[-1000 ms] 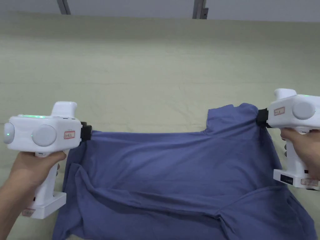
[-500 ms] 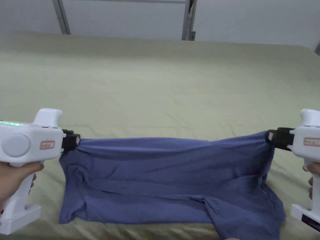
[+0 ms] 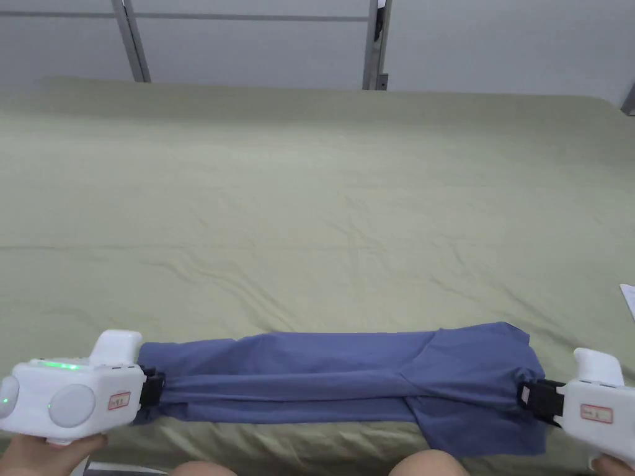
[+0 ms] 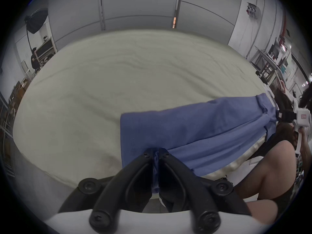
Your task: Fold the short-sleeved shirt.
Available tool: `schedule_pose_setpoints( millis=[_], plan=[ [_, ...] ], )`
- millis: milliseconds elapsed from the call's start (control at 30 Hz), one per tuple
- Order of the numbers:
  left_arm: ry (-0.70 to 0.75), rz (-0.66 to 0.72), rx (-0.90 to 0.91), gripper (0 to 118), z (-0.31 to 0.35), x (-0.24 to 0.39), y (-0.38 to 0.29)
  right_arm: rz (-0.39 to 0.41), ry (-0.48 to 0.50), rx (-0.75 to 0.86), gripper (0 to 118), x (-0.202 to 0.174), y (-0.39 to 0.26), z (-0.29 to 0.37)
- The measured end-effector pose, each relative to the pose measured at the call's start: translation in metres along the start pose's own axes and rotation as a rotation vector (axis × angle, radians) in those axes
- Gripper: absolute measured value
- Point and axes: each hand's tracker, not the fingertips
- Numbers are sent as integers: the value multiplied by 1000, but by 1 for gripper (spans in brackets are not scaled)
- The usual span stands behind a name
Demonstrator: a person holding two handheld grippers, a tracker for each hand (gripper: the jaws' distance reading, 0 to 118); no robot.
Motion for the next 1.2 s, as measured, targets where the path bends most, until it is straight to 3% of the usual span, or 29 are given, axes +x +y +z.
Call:
schedule_pose_setpoints(
  millis=[167, 300, 467, 567, 600, 633, 667, 700, 733, 800, 867, 967, 1000, 1033, 1067, 1100, 1133, 1167, 1200],
  plan=[
    [11, 19, 19, 4, -2, 1, -2, 25, -38, -23, 5, 4, -19, -4],
    [14, 15, 29, 4, 6, 1, 4, 6, -13, 70, 5, 0, -20, 22],
    [19, 16, 26, 5, 4, 4, 3, 12, -39, -4, 5, 13, -19, 2],
    [44, 32, 49, 14, 6, 6, 1, 7, -31, -8, 6, 13, -18, -3],
    [55, 42, 66, 23, 10, 5, 0, 17, -37, -6, 28, 9, -16, 1],
    [53, 59, 89, 47, 16, 5, 0, 36, -52, -2, 64, 5, -13, 4],
    [44, 79, 111, 92, 23, 3, 1, 47, -80, 18, 105, 2, -10, 10],
    [18, 116, 144, 105, 33, 0, 4, 34, -101, 50, 114, -1, -6, 18],
    [-34, 154, 175, 116, 45, -6, 9, 23, -109, 70, 118, -3, -3, 25],
    [-144, 230, 351, 118, 87, -13, 12, 1, -71, 219, 114, -12, 5, 54],
    [-196, 257, 419, 118, 127, -18, 18, 38, -52, 276, 116, -35, 27, 96],
    [-30, 177, 521, 118, 141, -34, 29, 132, -70, 455, 117, -74, 41, 137],
    [16, 119, 532, 118, 148, -33, 29, 157, -50, 521, 115, -102, 35, 166],
    [55, 81, 558, 117, 180, -8, 29, 188, -8, 555, 111, -116, 35, 175],
    [78, 49, 596, 92, 186, -5, 25, 211, 1, 585, 95, -128, 34, 179],
    [104, 48, 607, 14, 190, -2, 23, 238, -13, 622, 35, -142, 32, 183],
    [107, 70, 590, 0, 188, -3, 22, 277, -84, 660, 2, -124, 27, 147],
    [104, 57, 582, 0, 195, 7, 21, 298, -180, 703, 2, -132, 24, 143],
    [42, 85, 561, 0, 196, 4, 18, 338, -128, 685, 2, -135, 24, 138]
  ],
)
